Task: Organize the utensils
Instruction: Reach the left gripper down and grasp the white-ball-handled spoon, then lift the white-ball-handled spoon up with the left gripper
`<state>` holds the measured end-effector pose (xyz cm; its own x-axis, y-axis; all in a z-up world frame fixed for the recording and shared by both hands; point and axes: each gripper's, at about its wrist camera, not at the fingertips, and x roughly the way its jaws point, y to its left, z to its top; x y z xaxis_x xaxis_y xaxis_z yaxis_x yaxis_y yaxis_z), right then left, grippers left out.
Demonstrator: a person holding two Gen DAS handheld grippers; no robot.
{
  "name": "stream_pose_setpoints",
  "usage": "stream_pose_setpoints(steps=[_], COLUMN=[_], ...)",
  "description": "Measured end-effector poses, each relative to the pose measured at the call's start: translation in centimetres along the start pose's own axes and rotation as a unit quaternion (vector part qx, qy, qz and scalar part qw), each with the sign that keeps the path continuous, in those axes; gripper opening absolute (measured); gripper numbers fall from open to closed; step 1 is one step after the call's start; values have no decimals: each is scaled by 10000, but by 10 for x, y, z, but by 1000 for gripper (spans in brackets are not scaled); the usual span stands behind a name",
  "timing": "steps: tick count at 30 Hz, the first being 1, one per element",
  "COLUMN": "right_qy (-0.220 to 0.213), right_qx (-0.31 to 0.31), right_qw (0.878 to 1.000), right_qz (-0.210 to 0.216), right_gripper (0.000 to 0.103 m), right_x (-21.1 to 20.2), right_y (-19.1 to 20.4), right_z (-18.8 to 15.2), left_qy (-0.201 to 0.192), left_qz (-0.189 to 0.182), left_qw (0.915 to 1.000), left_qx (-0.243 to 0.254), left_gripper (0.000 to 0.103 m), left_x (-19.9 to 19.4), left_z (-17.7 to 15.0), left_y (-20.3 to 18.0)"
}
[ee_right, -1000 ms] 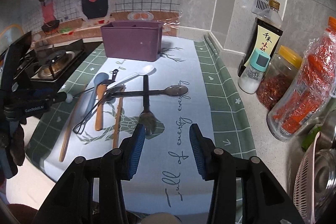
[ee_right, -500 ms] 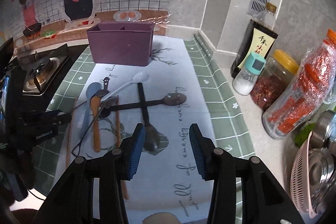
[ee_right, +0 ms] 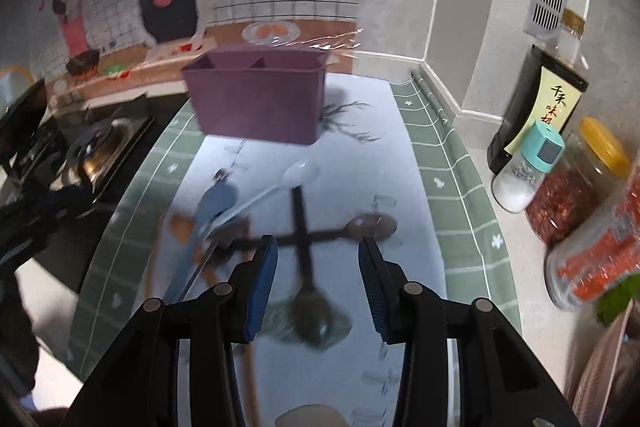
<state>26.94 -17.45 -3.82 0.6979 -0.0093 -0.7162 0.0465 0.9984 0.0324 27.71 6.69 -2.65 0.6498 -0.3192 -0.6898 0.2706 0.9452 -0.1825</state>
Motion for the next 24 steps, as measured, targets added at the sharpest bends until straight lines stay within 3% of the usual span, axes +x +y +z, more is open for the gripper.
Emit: stream_pose_setpoints(steps=[3, 7, 16, 19, 22, 24], right_qy=[39, 353, 821, 765, 802, 737], right_qx=[202, 423, 745, 743, 606, 535], right_qw=[9990, 9952, 9885, 9890, 9872, 9862], right_qz=[389, 810, 1029, 1029, 1237, 1381], right_gripper=[39, 29, 27, 25, 6, 5], right_x=[29, 76, 149, 157, 161, 156], right_y=[-11, -16, -16, -16, -9, -5], right_z=[19, 38, 48, 49, 51, 52], left_qy=[46, 72, 82, 78, 70, 78], left_qz=[178, 325, 661, 725, 762, 761], left_qw=[9998, 9994, 9973, 9966, 9963, 9963], left_qx=[27, -40, -309, -377, -398, -389], left_gripper=[22, 22, 22, 22, 22, 22], left_x=[-7, -11, -17, -19, -19, -19], left_z=[4, 7, 9, 8, 8, 8], left_y=[-8, -13, -9, -7, -7, -7])
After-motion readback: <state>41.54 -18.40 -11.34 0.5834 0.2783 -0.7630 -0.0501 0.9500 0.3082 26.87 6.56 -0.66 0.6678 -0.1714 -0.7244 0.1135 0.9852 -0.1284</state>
